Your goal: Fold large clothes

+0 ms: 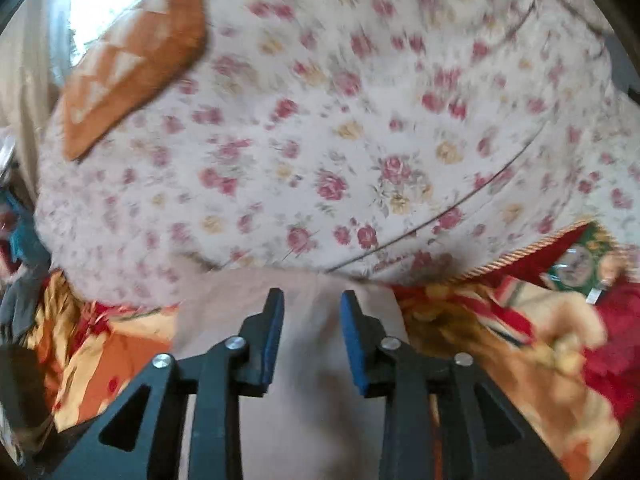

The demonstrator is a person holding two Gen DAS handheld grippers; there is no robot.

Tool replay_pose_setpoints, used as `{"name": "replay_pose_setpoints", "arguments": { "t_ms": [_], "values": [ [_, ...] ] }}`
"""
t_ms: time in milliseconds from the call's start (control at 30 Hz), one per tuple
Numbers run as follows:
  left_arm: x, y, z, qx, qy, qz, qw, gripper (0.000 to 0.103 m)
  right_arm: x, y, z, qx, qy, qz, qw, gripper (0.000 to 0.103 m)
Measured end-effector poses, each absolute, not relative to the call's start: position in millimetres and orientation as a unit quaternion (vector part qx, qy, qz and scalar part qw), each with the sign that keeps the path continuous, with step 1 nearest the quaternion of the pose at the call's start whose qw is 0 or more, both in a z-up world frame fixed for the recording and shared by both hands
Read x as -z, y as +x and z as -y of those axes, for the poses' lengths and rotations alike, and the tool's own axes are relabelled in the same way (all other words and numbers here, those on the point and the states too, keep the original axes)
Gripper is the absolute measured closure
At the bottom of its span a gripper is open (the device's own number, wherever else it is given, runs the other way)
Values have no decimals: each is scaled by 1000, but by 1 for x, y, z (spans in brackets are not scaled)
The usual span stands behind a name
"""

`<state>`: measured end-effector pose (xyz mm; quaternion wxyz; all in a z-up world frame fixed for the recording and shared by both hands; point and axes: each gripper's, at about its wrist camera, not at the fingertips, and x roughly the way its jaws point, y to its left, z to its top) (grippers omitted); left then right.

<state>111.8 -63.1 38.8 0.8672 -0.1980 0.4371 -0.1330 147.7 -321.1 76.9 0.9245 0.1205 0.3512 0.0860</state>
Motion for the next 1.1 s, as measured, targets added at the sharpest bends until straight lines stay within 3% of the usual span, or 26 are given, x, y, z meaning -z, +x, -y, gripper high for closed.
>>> {"name": "replay_pose_setpoints", "arguments": {
  "t_ms": [100, 200, 333, 367, 400, 433, 500, 633, 667, 733, 767, 800, 867, 1100],
  "values": [
    [-36, 105, 58, 129, -189, -449, 864, 92, -64, 104, 307, -108, 70, -382, 915, 50],
    [-23, 109, 56, 138, -189, -459, 857, 83, -15, 88, 315, -97, 45, -447, 888, 43],
    [-21, 108, 54, 164, -204, -455, 851, 71, -38, 65, 359, -67, 119, -393, 909, 40],
    [-22, 110, 57, 170, -205, -456, 849, 60, -49, 59, 366, -62, 128, -367, 919, 38],
    [-20, 112, 59, 175, -206, -458, 847, 49, -55, 56, 373, -59, 138, -348, 925, 28],
    [-16, 114, 61, 178, -210, -463, 843, 45, -59, 56, 378, -64, 151, -341, 926, 16],
    [1, 119, 69, 187, -218, -486, 826, 31, -54, 63, 377, -78, 162, -353, 918, 14],
    [1, 122, 78, 200, -202, -479, 830, 26, -31, 82, 357, -75, 112, -418, 898, 15],
    [1, 122, 77, 201, -208, -485, 825, 27, -28, 84, 354, -75, 105, -426, 896, 15],
    [-3, 122, 74, 205, -218, -486, 821, 42, -22, 85, 347, -91, 95, -433, 892, 17],
    [-4, 120, 72, 206, -225, -482, 821, 57, -23, 84, 344, -93, 88, -429, 894, 18],
    [-8, 119, 70, 206, -229, -476, 824, 78, -25, 82, 342, -95, 83, -422, 898, 18],
    [-21, 114, 73, 221, -208, -452, 839, 92, -31, 81, 338, -114, 86, -411, 901, 18],
    [-45, 99, 77, 209, -158, -428, 865, 97, -17, 85, 331, -152, 120, -454, 870, 21]
  ]
}}
